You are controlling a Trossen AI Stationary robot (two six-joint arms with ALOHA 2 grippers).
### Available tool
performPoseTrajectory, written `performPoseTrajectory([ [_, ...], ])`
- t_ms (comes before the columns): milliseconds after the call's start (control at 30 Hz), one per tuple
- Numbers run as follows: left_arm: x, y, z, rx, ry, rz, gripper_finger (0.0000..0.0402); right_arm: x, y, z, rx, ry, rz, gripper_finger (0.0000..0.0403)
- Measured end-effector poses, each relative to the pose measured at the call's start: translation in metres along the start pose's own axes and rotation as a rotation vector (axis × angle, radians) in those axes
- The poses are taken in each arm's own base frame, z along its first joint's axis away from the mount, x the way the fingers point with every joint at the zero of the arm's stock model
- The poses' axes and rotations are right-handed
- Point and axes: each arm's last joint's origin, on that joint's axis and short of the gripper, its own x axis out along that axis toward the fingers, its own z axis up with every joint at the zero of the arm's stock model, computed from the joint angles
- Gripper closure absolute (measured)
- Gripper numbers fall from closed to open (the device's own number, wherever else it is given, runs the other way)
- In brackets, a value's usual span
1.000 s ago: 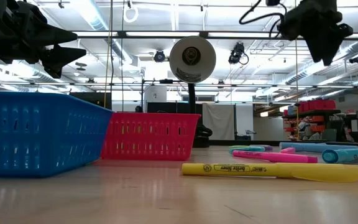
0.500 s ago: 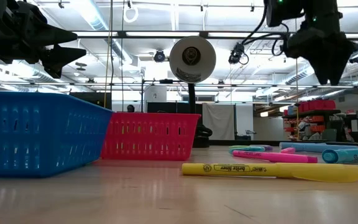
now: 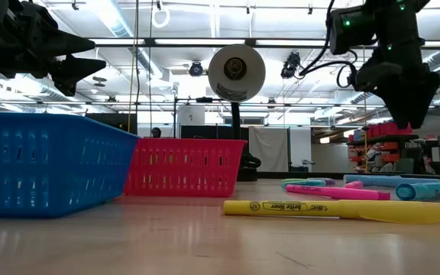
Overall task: Pick & Place Markers
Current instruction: Put the middle blue highlighter pen into the blue bin
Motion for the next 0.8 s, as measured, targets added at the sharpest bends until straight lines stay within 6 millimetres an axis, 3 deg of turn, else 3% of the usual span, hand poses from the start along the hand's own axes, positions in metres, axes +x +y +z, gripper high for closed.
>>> performPoseTrajectory([
  [400, 0.000, 0.000, 0.000, 0.000, 0.000, 0.000, 0.0168, 0.033, 0.007, -0.005, 0.015, -0.001, 0.070, 0.0199],
  [800, 0.000, 0.000, 0.000, 0.000, 0.000, 0.000, 0.0168, 0.072, 0.020, -0.008, -0.064, 0.019, 0.027, 0.0199],
])
